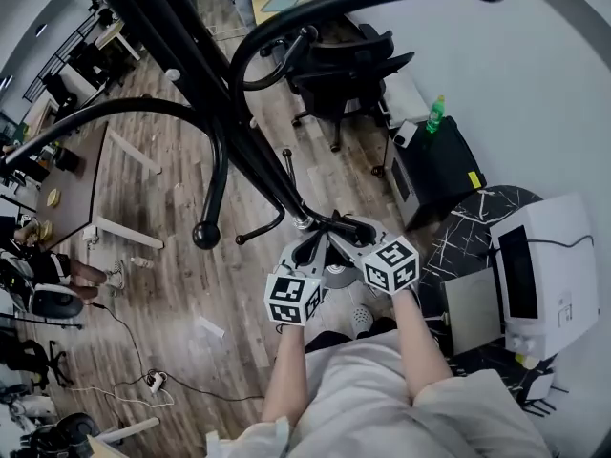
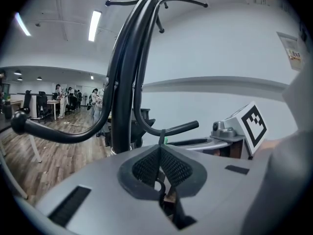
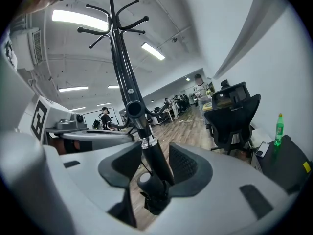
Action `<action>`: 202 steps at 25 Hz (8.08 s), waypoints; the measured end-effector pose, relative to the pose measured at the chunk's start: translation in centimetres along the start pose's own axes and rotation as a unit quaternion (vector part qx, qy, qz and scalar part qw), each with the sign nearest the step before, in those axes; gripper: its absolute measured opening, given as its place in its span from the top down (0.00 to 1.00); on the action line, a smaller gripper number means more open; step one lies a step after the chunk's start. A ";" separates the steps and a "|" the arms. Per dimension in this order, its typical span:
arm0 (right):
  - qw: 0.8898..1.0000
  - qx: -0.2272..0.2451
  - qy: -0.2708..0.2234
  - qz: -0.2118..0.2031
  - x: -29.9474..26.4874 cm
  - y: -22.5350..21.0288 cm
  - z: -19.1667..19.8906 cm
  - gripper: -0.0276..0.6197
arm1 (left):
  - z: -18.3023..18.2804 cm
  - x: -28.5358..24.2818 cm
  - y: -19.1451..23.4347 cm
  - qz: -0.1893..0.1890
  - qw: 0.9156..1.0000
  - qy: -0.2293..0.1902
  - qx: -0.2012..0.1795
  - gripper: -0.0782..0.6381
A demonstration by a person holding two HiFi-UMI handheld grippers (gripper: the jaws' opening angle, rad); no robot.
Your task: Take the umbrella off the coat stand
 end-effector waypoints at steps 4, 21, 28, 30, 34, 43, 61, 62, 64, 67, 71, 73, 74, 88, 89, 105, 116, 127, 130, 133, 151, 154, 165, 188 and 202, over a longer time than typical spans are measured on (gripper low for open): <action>1.000 0.001 -0.003 -0.011 -0.7 0.1 -0.4 0.69 | -0.1 0.0 0.0 0.001 1.000 0.002 -0.003 0.86; 0.999 0.003 -0.017 0.027 -0.8 -0.7 -0.6 0.95 | -0.3 0.6 0.3 -0.006 1.000 0.000 -0.003 0.86; 0.999 -0.008 -0.036 0.037 0.0 -1.4 -1.0 0.95 | -0.6 0.8 0.4 -0.015 1.000 -0.016 0.014 0.86; 0.998 -0.004 -0.043 0.037 0.2 -1.5 -1.5 0.95 | -0.8 0.9 0.5 -0.020 0.999 -0.022 0.015 0.86; 0.998 0.007 -0.046 0.045 0.7 -2.0 -2.0 0.95 | -1.1 0.6 0.1 -0.015 0.999 -0.026 0.017 0.86; 0.997 0.015 -0.058 0.056 1.5 -2.1 -2.6 0.95 | -1.9 0.7 -0.6 -0.006 0.999 -0.037 0.025 0.86; 0.996 0.030 -0.061 0.065 2.9 -2.5 -3.2 0.95 | -2.4 0.6 -2.1 0.020 0.999 -0.037 0.017 0.86; 0.996 0.031 -0.061 0.066 2.9 -2.5 -3.2 0.95 | -2.4 0.5 -2.2 0.022 0.999 -0.037 0.017 0.86; 0.995 0.032 -0.059 0.067 3.1 -2.5 -3.2 0.95 | -2.2 0.5 -2.3 0.027 0.999 -0.035 0.017 0.86; 0.995 0.032 -0.059 0.071 3.5 -2.4 -3.2 0.95 | -2.1 0.5 -2.5 0.031 0.999 -0.034 0.019 0.86; 0.994 0.037 -0.062 0.076 3.9 -2.4 -3.5 0.95 | -2.4 0.6 -2.7 0.036 0.999 -0.036 0.016 0.86; 0.994 0.039 -0.063 0.079 4.2 -2.3 -3.6 0.95 | -2.5 0.7 -2.9 0.039 0.998 -0.037 0.015 0.86; 0.994 0.040 -0.064 0.080 4.3 -2.2 -3.7 0.95 | -2.5 0.8 -3.0 0.040 0.998 -0.037 0.014 0.86; 0.991 0.046 -0.071 0.102 6.4 -1.6 -4.0 0.95 | -2.5 0.7 -4.1 0.065 0.997 -0.035 0.011 0.86; 0.991 0.046 -0.072 0.104 6.6 -1.5 -4.0 0.95 | -2.4 0.8 -4.2 0.068 0.997 -0.035 0.011 0.86; 0.988 0.055 -0.067 0.128 8.8 2.6 -3.1 0.95 | -0.7 4.5 -5.2 0.084 0.996 -0.036 0.016 0.86; 0.985 0.045 -0.078 0.147 8.9 8.1 -2.1 0.95 | 0.1 9.3 -4.4 0.091 0.995 -0.035 0.001 0.86; 0.978 0.054 -0.083 0.182 9.9 13.8 -1.3 0.95 | 0.6 14.4 -4.2 0.105 0.993 -0.051 -0.012 0.86; 0.978 0.053 -0.087 0.183 10.2 15.5 -1.1 0.95 | 0.8 15.7 -4.2 0.106 0.993 -0.056 -0.011 0.86; 0.976 0.053 -0.090 0.188 10.5 17.1 -1.0 0.95 | 1.0 17.0 -4.2 0.107 0.992 -0.062 -0.012 0.86; 0.969 0.069 -0.086 0.222 12.3 23.2 1.2 0.95 | 3.4 22.1 -4.9 0.109 0.991 -0.080 -0.018 0.86; 0.968 0.081 -0.075 0.224 12.7 23.3 1.4 0.95 | 3.2 22.2 -5.3 0.120 0.989 -0.087 -0.005 0.86; 0.969 0.077 -0.070 0.224 12.4 24.7 1.9 0.94 | 3.9 23.3 -4.7 0.128 0.989 -0.076 -0.022 0.86; 0.971 0.041 -0.068 0.224 12.5 25.7 3.5 0.94 | 5.5 24.2 -5.3 0.142 0.988 -0.057 -0.020 0.86; 0.971 0.023 -0.064 0.230 12.8 24.9 3.3 0.94 | 5.2 23.8 -5.6 0.138 0.989 -0.044 -0.038 0.86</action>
Point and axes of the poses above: the fingertips, and each gripper's own axes: x backward along the fingers, y to its left, z out of its underside, the point moved 2 cm from there along x, backward along the fingers, and after that the axes turned 6 degrees about x, right-handed, at the moved point
